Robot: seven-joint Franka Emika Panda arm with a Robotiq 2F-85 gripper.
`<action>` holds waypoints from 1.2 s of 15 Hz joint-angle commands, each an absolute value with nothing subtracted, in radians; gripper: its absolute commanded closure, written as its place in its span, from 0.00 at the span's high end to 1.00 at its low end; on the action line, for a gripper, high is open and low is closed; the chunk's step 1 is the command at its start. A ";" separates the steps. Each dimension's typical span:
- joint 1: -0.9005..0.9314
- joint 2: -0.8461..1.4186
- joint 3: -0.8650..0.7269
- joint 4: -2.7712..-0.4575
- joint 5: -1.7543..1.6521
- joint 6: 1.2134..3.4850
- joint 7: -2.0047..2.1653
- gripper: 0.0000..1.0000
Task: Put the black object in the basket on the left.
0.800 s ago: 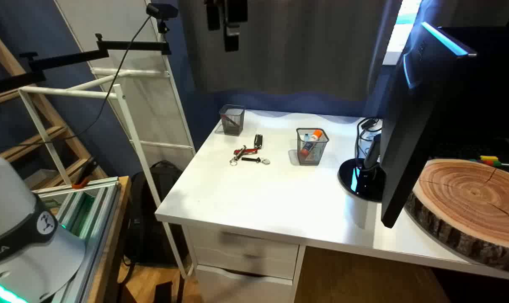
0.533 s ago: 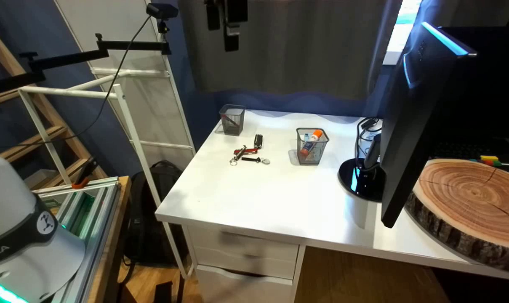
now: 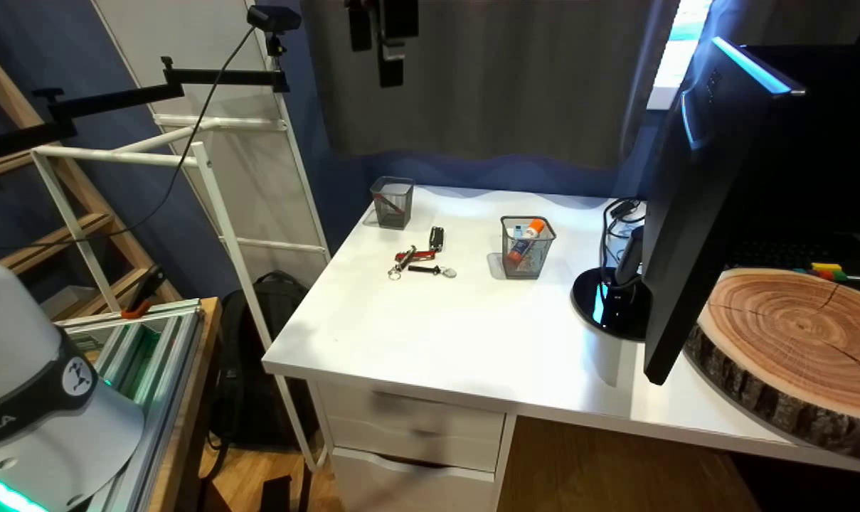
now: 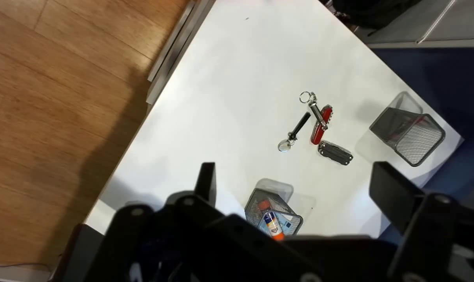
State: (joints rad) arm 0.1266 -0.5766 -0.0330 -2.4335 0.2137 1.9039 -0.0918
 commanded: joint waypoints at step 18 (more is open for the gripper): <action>0.208 0.136 0.191 -2.206 0.223 2.259 -0.021 1.00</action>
